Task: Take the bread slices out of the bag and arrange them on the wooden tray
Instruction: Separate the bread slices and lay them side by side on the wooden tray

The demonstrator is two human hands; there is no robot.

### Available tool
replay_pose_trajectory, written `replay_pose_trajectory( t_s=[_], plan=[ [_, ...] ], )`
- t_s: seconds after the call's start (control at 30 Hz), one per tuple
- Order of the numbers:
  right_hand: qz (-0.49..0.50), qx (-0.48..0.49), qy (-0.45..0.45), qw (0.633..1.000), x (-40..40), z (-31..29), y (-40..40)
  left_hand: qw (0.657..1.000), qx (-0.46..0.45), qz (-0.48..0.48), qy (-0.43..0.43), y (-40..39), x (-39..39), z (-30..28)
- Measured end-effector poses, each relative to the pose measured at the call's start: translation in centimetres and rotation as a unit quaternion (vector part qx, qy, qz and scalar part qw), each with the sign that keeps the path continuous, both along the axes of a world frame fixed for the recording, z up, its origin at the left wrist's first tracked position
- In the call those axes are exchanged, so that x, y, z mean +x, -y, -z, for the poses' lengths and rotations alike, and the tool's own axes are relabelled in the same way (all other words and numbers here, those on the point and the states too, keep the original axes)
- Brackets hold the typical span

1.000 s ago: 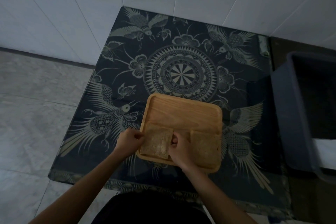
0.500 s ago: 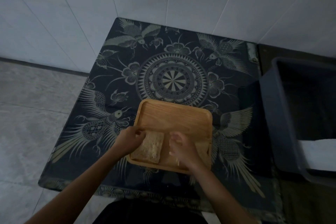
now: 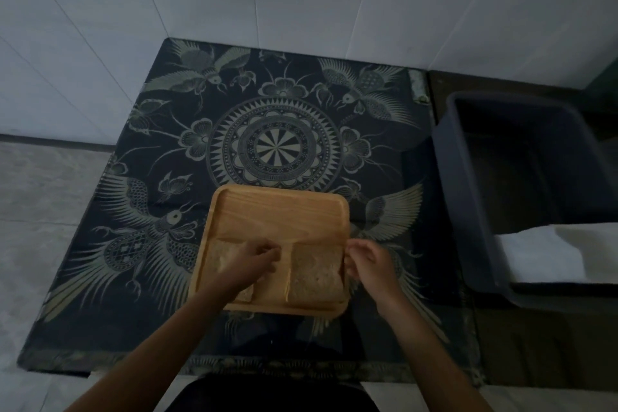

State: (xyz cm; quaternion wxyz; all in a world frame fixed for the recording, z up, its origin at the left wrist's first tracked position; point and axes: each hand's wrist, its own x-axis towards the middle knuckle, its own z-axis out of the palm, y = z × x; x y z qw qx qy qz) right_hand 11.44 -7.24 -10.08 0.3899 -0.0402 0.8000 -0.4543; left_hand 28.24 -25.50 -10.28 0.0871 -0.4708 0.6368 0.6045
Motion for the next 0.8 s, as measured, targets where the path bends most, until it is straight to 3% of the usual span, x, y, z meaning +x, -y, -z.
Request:
replay_pose_trajectory(
  t_s=[0.43,0.67,0.8],
  plan=[
    [-0.053,0.043,0.055,0.996,1.1,3.9,-2.0,0.999,0.032,0.015,0.017,-3.6,-1.0,0.9],
    [0.030,0.003,0.169,0.985,0.9,3.4,-1.5,0.999,0.024,-0.016,0.032,-3.8,-0.7,1.7],
    [0.019,0.006,0.165,0.986,0.8,3.5,-1.4,0.999,0.021,-0.037,0.007,-3.8,-0.6,1.8]
  ],
)
